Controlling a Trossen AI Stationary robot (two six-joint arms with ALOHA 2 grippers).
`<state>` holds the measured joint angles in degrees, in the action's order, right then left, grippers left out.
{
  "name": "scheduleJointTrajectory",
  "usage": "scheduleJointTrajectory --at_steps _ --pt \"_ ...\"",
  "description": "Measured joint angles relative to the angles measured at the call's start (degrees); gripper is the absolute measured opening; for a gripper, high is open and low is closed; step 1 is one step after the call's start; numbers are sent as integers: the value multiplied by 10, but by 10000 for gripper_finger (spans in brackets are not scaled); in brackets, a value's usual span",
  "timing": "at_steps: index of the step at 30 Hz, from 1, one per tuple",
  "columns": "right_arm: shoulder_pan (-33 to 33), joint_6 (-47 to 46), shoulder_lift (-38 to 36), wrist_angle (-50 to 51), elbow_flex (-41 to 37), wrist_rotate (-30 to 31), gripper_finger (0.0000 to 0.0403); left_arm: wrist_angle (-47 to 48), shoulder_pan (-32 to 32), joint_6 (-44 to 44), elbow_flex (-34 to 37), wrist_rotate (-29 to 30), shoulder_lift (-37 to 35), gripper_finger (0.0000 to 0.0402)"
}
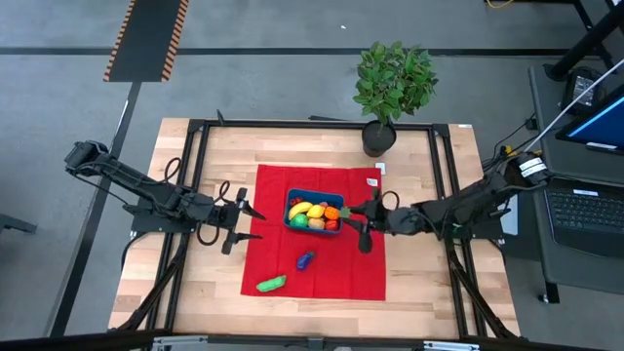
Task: Pick and placing Produce into tupperware
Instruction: Put the red strawberry into the blue bin
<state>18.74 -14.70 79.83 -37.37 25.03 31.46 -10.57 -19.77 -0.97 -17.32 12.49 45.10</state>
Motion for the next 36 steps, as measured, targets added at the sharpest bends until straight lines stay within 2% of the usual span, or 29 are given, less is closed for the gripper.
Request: scheduleJointTrajectory --at_steps 6,11,16,21,28,36 --pt "-58 2 0 112 66 -85 129 0 0 0 0 1 0 241" --pt "-93 -3 2 246 127 -126 129 19 0 0 0 1 0 241" --pt "-115 14 28 312 192 -176 129 24 0 1 0 1 0 241" --pt "-131 13 75 418 256 -197 129 24 0 0 0 1 0 241" --pt "-138 30 142 444 319 -256 129 24 0 0 0 1 0 241" --pt "-138 29 187 519 384 -257 129 24 0 0 0 1 0 241"
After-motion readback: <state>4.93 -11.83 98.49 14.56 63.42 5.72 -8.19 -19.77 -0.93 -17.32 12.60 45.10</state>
